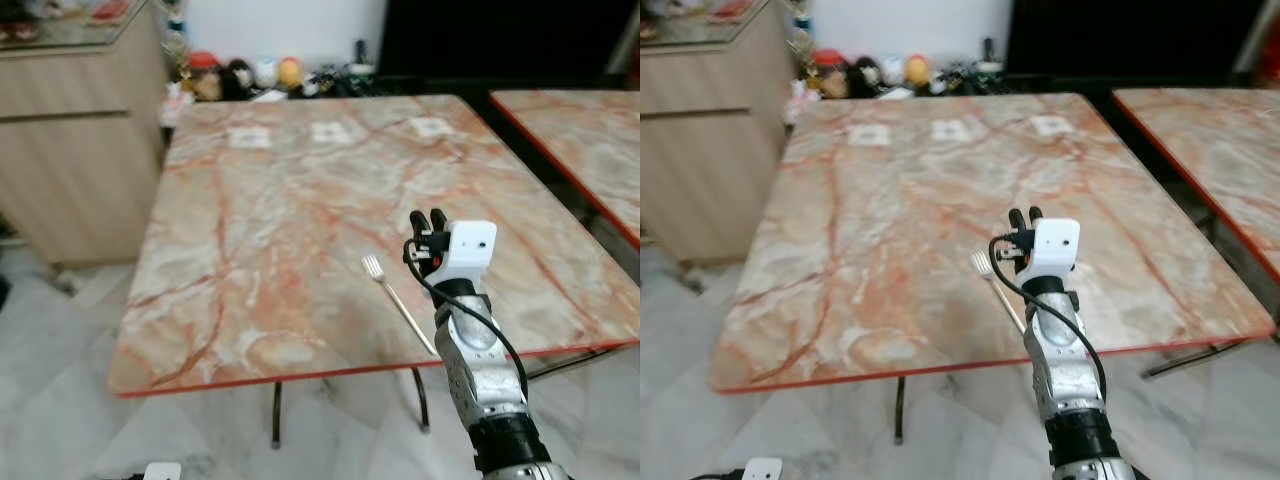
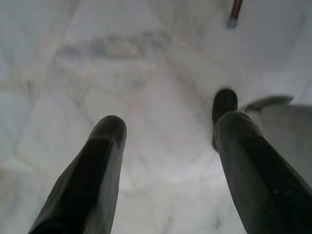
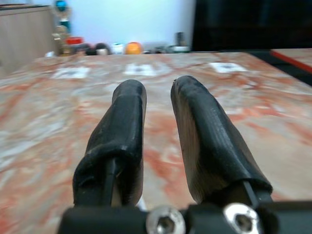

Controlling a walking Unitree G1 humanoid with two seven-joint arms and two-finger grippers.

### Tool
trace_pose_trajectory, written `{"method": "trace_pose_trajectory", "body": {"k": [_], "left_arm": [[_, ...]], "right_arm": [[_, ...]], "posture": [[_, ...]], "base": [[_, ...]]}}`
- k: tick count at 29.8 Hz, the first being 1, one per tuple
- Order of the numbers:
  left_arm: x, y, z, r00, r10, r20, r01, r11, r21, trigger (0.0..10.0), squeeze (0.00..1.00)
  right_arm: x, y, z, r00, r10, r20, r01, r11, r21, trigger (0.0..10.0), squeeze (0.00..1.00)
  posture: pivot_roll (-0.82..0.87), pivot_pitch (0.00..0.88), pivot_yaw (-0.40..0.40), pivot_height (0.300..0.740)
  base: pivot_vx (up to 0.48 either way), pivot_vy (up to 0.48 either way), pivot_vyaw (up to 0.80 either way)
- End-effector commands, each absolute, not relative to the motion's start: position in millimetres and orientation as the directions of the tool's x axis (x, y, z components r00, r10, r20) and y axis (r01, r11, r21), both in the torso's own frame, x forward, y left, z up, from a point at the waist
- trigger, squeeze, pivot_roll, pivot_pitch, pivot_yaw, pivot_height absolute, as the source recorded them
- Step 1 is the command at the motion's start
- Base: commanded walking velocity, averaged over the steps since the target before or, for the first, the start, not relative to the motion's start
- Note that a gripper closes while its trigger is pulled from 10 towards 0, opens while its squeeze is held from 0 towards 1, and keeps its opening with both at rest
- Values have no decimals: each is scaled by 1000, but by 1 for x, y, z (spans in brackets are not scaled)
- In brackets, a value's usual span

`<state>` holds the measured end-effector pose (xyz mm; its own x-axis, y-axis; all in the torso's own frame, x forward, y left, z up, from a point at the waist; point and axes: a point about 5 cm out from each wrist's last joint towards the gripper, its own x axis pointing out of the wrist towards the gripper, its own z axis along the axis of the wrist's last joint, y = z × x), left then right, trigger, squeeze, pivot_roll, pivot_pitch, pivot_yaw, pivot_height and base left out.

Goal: Setting the table

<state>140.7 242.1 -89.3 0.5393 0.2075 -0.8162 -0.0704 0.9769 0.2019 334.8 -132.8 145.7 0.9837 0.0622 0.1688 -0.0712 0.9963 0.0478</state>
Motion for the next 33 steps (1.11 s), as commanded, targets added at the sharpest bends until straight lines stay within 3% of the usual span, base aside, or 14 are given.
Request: {"method": "trace_pose_trajectory", "body": {"k": [1,13,14,15,19,20,21,29,30,31,33], "left_arm": [[136,239,-92,523,202,-828,-63,978,199,10000,0],[141,234,-91,533,193,-823,-53,979,195,10000,0],[143,234,-91,535,193,-823,-53,979,195,10000,0],[143,234,-91,535,193,-822,-53,979,195,10000,0],[145,233,-91,536,191,-823,-53,980,192,10000,0],[145,233,-91,535,190,-823,-53,980,192,10000,0],[145,233,-91,535,190,-823,-53,980,192,10000,0],[144,233,-91,534,190,-824,-56,980,190,10000,0],[144,233,-91,533,190,-824,-55,980,190,10000,0],[143,233,-91,533,190,-825,-55,980,190,10000,0],[143,233,-91,532,189,-825,-54,980,190,10000,0]], "right_arm": [[335,-135,140,989,56,140,-63,997,53,10000,0],[334,-147,127,998,-18,60,13,996,92,10000,0],[334,-153,117,998,-55,-9,56,994,98,10000,267],[334,-154,115,998,-63,-25,65,993,98,10000,1000],[332,-163,101,986,-120,-119,136,981,141,10000,1000],[332,-166,96,977,-138,-163,158,980,117,10000,333],[331,-168,93,971,-145,-188,166,981,100,10000,0],[330,-184,84,940,-192,-282,211,977,37,10000,0],[330,-185,85,939,-188,-287,207,978,38,10000,114],[331,-188,87,940,-183,-289,203,978,40,10000,1000],[332,-192,89,938,-176,-299,196,980,39,10000,1000]], "posture": [[-48,28,-26,740],[-47,32,-23,740],[-47,32,-23,740],[-47,32,-23,740],[-47,31,-23,740],[-49,32,-24,740],[-49,32,-24,740],[-46,32,-25,740],[-51,33,-24,740],[-50,33,-24,740],[-51,34,-24,740]], "base": [[0,0,800],[0,0,686],[0,0,0],[0,0,0],[0,0,0],[0,0,0],[0,0,0],[0,0,0],[0,0,0],[0,0,0],[0,0,0]]}}
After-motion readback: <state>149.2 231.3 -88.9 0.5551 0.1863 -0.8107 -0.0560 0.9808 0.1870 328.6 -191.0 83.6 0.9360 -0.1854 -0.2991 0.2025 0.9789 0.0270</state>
